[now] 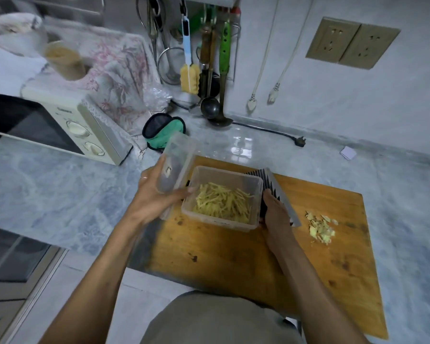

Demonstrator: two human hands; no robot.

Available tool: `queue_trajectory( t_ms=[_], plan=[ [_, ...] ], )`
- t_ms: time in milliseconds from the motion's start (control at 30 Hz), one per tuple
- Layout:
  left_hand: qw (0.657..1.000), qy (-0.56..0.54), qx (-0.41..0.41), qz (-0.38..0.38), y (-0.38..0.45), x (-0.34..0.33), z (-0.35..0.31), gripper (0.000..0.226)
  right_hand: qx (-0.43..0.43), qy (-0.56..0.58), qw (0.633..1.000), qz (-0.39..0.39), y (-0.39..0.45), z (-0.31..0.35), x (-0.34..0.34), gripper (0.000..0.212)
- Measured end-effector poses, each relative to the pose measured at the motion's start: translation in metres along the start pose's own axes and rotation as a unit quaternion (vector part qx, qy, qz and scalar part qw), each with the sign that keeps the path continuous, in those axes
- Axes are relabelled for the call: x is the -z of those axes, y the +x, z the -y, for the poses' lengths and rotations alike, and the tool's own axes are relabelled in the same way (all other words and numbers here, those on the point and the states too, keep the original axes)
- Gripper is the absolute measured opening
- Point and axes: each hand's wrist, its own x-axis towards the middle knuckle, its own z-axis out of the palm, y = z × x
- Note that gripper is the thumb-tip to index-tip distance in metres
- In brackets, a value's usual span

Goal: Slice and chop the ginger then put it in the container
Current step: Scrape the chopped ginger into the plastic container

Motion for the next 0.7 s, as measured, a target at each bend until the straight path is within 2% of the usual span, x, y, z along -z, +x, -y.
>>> queue_trajectory(
  t_ms=[100, 167, 233, 367, 500, 600, 700],
  plan=[
    [0.985, 0.038, 0.129, -0.104, 0.003, 0.018, 0.037, 0.131, -0.021, 0.050, 0.998, -0.034, 0.007, 0.004, -0.019, 0.051],
    [0.960, 0.143, 0.199, -0.139, 0.004, 0.025, 0.064, 0.128, -0.041, 0.081, 0.995, -0.038, 0.012, 0.005, -0.034, 0.047],
    [0.927, 0.244, 0.234, -0.165, 0.003, 0.030, 0.090, 0.129, -0.062, 0.093, 0.993, -0.039, 0.015, 0.007, -0.050, 0.042],
    [0.894, 0.333, 0.223, -0.200, 0.005, 0.048, 0.127, 0.128, -0.098, 0.078, 0.992, -0.023, 0.020, 0.008, -0.077, 0.038],
    [0.893, 0.351, 0.213, -0.182, 0.015, 0.071, 0.147, 0.122, -0.114, 0.080, 0.990, 0.011, 0.022, 0.009, -0.094, 0.035],
    [0.906, 0.343, 0.204, -0.141, 0.017, 0.074, 0.155, 0.101, -0.134, 0.067, 0.988, 0.023, 0.024, 0.011, -0.103, 0.035],
    [0.921, 0.288, 0.169, -0.201, 0.011, 0.064, 0.150, 0.076, -0.144, 0.042, 0.988, 0.032, 0.029, 0.010, -0.112, 0.043]
  ],
)
